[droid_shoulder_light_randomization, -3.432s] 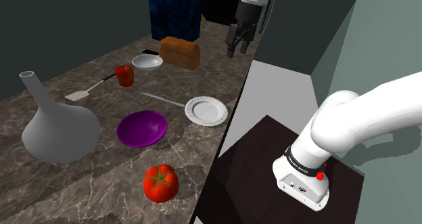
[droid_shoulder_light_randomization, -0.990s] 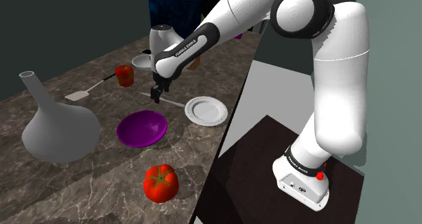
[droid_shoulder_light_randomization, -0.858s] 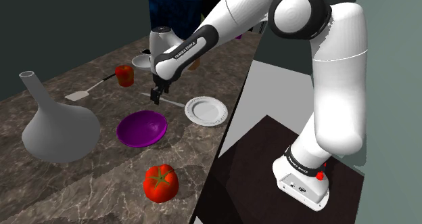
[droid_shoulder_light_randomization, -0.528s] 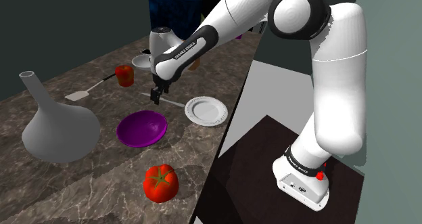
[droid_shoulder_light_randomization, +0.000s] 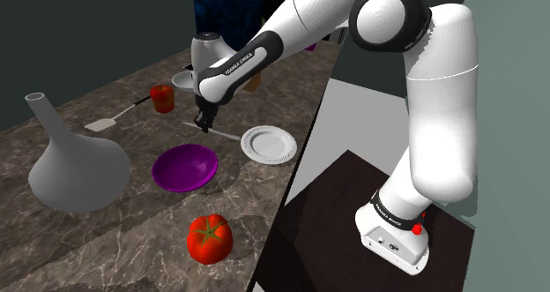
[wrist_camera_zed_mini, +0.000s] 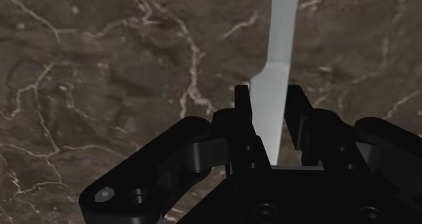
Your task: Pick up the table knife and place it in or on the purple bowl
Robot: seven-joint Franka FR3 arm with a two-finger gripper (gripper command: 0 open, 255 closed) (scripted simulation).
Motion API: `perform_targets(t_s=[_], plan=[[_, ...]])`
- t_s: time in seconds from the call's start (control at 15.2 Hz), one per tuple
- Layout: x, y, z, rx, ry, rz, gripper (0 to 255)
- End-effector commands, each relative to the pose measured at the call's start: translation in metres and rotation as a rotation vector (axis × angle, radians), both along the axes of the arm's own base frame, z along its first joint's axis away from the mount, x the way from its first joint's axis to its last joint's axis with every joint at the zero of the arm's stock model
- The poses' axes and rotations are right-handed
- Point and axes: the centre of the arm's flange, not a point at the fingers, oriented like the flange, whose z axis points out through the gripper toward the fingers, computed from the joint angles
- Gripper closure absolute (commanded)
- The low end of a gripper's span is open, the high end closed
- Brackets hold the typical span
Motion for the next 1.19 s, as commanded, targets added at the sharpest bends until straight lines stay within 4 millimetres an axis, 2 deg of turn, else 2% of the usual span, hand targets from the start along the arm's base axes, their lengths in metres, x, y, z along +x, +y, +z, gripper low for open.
perform_targets(t_s=[0.0, 0.13, 1.12], plan=[[0.001, -0.008, -0.004, -0.008, 0.007, -0.011, 255], [-0.003, -0.01, -0.008, -0.007, 0.006, -0.011, 255], [-0.003, -0.01, 0.072, -0.007, 0.006, -0.011, 255]])
